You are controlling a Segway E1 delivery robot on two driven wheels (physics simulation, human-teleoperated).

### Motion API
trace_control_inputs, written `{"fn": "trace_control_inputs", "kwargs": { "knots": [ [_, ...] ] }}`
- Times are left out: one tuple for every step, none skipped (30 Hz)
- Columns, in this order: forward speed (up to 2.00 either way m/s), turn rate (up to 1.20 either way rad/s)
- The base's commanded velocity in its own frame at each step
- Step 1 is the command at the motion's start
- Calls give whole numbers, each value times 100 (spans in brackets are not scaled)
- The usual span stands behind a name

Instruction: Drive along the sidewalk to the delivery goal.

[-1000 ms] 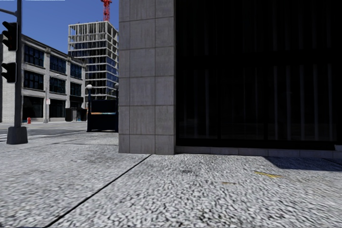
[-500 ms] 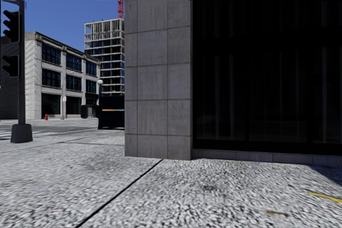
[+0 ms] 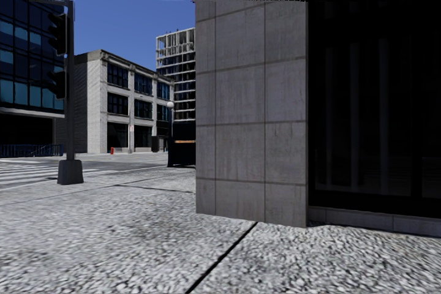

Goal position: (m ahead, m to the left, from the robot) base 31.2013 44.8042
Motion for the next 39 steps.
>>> {"fn": "trace_control_inputs", "kwargs": {
  "knots": [
    [140, 52],
    [140, 52],
    [140, 52],
    [140, 52],
    [140, 52],
    [140, 52],
    [140, 52],
    [140, 52],
    [140, 53],
    [140, 53],
    [140, 53],
    [140, 53],
    [140, 53],
    [140, 53],
    [140, 53],
    [140, 53],
    [140, 53],
    [140, 53],
    [140, 53],
    [140, 53],
    [140, 53],
    [140, 53],
    [140, 53],
    [140, 53],
    [140, 53],
    [140, 54],
    [140, 54],
    [140, 54],
    [140, 54],
    [140, 55],
    [140, 58],
    [140, 58],
    [140, 59],
    [140, 59],
    [140, 59],
    [140, 59],
    [140, 54],
    [140, 54],
    [140, 48]
  ]
}}
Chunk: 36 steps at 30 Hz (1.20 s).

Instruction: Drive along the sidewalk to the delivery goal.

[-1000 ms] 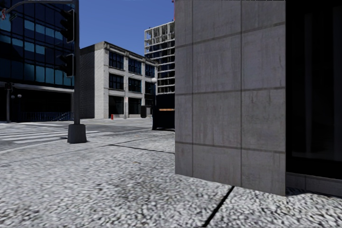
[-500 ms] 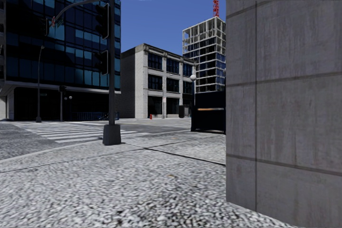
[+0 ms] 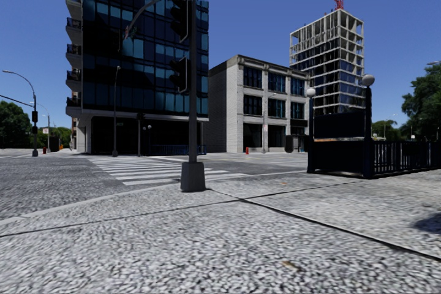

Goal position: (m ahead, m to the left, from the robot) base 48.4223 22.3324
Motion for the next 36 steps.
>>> {"fn": "trace_control_inputs", "kwargs": {
  "knots": [
    [140, 30],
    [140, 12],
    [140, 6],
    [140, 6],
    [140, 3],
    [140, 0],
    [140, 0],
    [140, 0],
    [140, 0],
    [140, 0],
    [140, 0],
    [140, 0],
    [140, 0],
    [140, -13],
    [140, -22],
    [140, -24],
    [140, -24],
    [140, -25],
    [140, -25],
    [140, -27],
    [140, -27],
    [140, -27],
    [140, -28],
    [140, -28],
    [140, -29],
    [140, -29],
    [140, -30],
    [140, -36],
    [140, -38],
    [140, -38],
    [140, -38],
    [140, -39],
    [140, -39],
    [140, -39],
    [140, -39],
    [140, -39]
  ]
}}
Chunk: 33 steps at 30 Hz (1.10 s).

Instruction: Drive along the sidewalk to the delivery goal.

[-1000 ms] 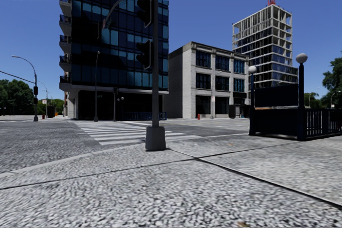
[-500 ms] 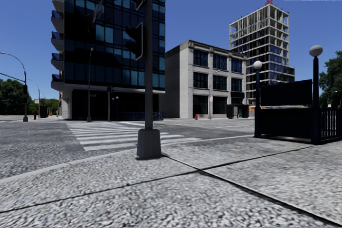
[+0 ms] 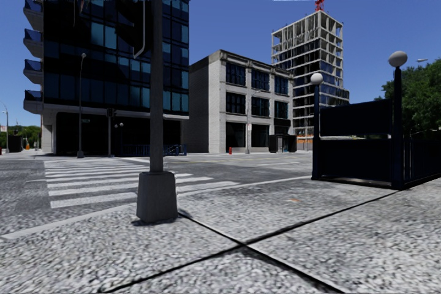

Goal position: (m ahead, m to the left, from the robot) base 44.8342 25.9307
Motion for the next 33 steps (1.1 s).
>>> {"fn": "trace_control_inputs", "kwargs": {
  "knots": [
    [140, -39],
    [140, -39],
    [140, -39],
    [140, -39],
    [140, -37],
    [140, -36],
    [140, -36],
    [140, -36],
    [140, -36],
    [140, -36],
    [140, -36],
    [140, -36],
    [140, -36],
    [140, -36],
    [140, -36],
    [140, -36],
    [140, -36],
    [140, -32],
    [140, -19],
    [140, -3],
    [140, -3],
    [140, 0],
    [140, 0],
    [140, 0],
    [140, 0],
    [140, 0],
    [140, 0],
    [140, 0],
    [140, 0],
    [140, 0],
    [140, 0],
    [140, 0],
    [140, 0]
  ]
}}
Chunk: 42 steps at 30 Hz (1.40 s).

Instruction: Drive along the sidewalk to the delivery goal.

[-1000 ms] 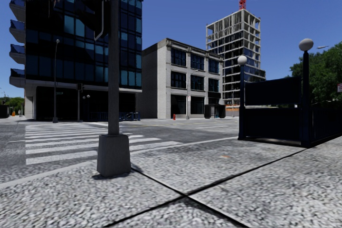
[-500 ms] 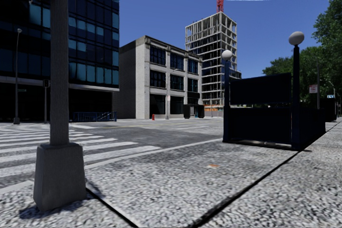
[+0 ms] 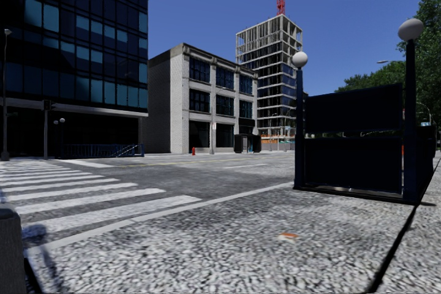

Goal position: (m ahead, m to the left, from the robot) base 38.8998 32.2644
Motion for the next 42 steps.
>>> {"fn": "trace_control_inputs", "kwargs": {
  "knots": [
    [140, 0],
    [140, 0],
    [140, 6],
    [140, 27],
    [140, 33],
    [140, 37],
    [140, 37],
    [140, 40],
    [140, 43],
    [140, 44],
    [140, 46],
    [140, 46],
    [140, 48],
    [140, 53],
    [140, 54],
    [140, 56],
    [140, 56],
    [140, 57],
    [140, 57],
    [140, 57],
    [140, 57],
    [140, 57],
    [140, 57],
    [140, 57],
    [140, 57],
    [140, 57],
    [140, 57],
    [140, 57],
    [140, 57],
    [140, 57],
    [140, 57],
    [140, 57],
    [140, 57],
    [140, 57],
    [140, 57],
    [140, 57],
    [140, 57],
    [140, 57],
    [140, 57],
    [140, 57],
    [140, 57],
    [140, 57]
  ]
}}
